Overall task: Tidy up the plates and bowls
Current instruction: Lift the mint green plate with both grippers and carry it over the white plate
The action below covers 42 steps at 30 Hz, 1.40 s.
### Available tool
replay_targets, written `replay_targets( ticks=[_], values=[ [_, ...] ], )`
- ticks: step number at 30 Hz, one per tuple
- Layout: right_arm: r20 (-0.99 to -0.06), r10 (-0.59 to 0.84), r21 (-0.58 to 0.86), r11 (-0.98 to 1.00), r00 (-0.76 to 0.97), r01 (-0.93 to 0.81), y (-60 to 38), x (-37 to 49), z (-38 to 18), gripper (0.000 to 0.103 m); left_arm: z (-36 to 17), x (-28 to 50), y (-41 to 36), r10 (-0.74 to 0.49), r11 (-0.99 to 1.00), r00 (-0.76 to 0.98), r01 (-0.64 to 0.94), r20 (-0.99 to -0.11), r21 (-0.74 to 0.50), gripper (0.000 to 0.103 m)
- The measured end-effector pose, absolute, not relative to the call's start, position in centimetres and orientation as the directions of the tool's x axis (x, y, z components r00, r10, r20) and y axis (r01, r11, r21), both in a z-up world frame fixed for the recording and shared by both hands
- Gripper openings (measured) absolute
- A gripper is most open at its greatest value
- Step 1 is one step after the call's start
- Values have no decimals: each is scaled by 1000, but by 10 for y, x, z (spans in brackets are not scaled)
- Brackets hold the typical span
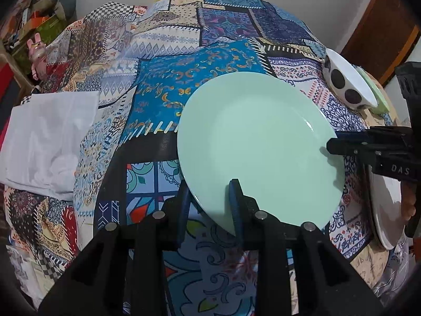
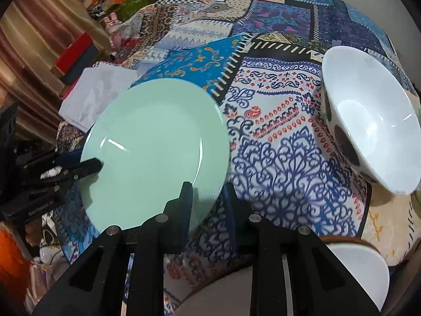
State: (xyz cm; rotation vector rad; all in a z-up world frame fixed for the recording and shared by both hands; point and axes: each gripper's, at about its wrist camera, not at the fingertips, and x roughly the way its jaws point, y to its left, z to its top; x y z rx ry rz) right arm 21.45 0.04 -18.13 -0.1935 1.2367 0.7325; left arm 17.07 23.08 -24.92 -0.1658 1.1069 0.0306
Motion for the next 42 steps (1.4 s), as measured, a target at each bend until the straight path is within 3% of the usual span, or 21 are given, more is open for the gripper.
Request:
replay_targets(
  ticks=[20, 42],
  values=[
    [-897, 389, 182, 759, 212, -625, 5, 207, -175, 21, -242, 171, 223, -43, 988, 499, -105, -866, -110, 34],
    [-813, 456, 179, 787, 361, -590, -51, 166, -100, 21, -163, 133, 178, -64, 988, 609, -73, -791, -137, 34]
  ],
)
